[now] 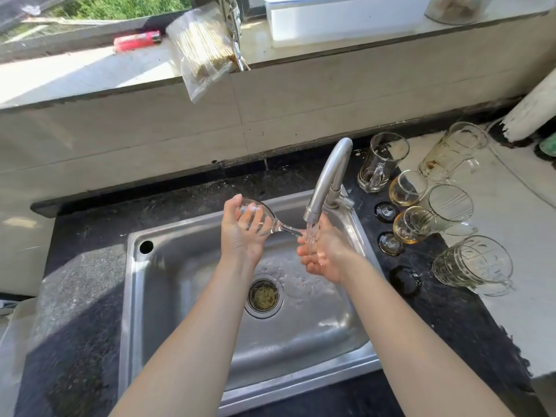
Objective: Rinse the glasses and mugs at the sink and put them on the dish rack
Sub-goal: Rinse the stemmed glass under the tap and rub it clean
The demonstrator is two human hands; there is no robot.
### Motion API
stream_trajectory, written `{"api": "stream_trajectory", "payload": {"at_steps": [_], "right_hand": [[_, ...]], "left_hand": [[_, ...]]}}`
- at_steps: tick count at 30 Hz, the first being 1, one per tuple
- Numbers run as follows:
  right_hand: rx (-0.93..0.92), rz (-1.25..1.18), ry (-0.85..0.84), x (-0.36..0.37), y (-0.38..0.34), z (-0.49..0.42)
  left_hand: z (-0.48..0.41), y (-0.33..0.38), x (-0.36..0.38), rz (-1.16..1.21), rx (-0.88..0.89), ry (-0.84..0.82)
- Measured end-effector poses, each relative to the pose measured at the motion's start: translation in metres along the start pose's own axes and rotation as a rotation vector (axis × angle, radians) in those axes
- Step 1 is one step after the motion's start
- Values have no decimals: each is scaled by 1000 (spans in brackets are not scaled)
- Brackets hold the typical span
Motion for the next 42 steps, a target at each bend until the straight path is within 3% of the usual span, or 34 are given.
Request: {"api": "stream_trajectory", "payload": {"at_steps": [4, 7, 10, 12, 14, 17, 21, 25, 32, 35, 39, 42], "right_hand": [[-66, -20, -148, 7, -14, 12], [-195, 45, -116, 5, -18, 15], [-426, 425, -3, -3, -23, 24], [-475, 725, 66, -12, -14, 27], [-488, 827, 115, -21, -3, 29], [-487, 767, 102, -28, 5, 33], [-418, 660, -63, -33, 13, 34], [-404, 641, -161, -43, 17, 40], [-505, 746, 4, -54, 22, 31], [-520, 693, -8, -53, 22, 25], [-438, 524, -79, -47, 31, 12], [-456, 481, -67, -43, 30, 13]], "left_hand": [[-2, 6, 10, -23, -27, -82], [-1, -6, 14, -55, -47, -30], [-1, -33, 8, -162, -102, 66], [-4, -49, 4, -245, -129, 91], [-3, -60, 9, -297, -137, 52], [2, -78, 16, -345, -200, 1], [9, -89, 18, -319, -300, 8], [14, -87, 29, -318, -363, -117], [9, -77, 23, -418, -306, -152], [22, -73, 33, -413, -259, -248], [32, -64, 25, -397, -327, -319], [30, -51, 8, -604, -300, -363]]}}
Point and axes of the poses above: each hand's wrist, its own z-axis away from the middle knuckle, its own x-axis out of the palm, y = z × x, the point moved 9 cm from there along -z, towards the middle knuckle, and after that the axes turned 5 degrees about z, right-handed, at the moved point
